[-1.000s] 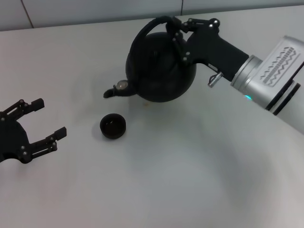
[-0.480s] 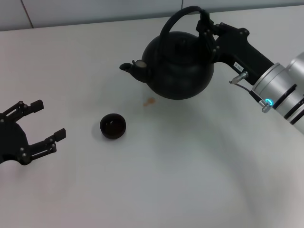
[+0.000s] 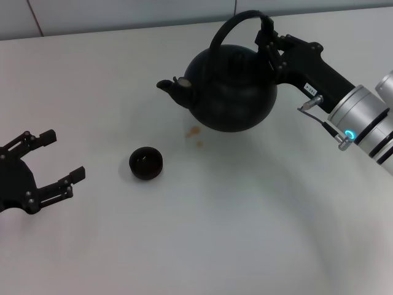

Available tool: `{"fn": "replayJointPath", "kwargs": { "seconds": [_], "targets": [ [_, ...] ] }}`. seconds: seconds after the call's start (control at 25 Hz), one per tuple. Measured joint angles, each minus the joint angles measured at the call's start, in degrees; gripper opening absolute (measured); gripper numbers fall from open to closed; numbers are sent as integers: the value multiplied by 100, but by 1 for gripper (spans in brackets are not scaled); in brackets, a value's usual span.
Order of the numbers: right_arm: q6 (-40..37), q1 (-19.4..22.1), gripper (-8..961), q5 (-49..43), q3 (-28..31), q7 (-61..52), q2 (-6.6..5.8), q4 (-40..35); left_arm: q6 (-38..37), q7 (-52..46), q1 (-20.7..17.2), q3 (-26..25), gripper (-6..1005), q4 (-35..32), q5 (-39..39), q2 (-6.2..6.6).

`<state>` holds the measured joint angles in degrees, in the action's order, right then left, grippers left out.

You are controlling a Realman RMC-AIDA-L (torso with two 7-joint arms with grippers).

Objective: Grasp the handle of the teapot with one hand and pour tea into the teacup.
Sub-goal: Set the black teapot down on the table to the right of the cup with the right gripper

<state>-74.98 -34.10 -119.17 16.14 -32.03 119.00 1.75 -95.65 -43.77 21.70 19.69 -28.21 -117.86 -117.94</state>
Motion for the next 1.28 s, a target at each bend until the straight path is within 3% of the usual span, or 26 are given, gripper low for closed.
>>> {"fn": "replayJointPath", "kwargs": {
  "seconds": [0.96,1.28],
  "targets": [
    [851,6,84,-53,-195,87,27,65,31,8,35,0,859,70,0,-9],
    [960,-66,84,-53,-185,573,36,138,29,10,35,0,859,70,0,-9]
  ]
}}
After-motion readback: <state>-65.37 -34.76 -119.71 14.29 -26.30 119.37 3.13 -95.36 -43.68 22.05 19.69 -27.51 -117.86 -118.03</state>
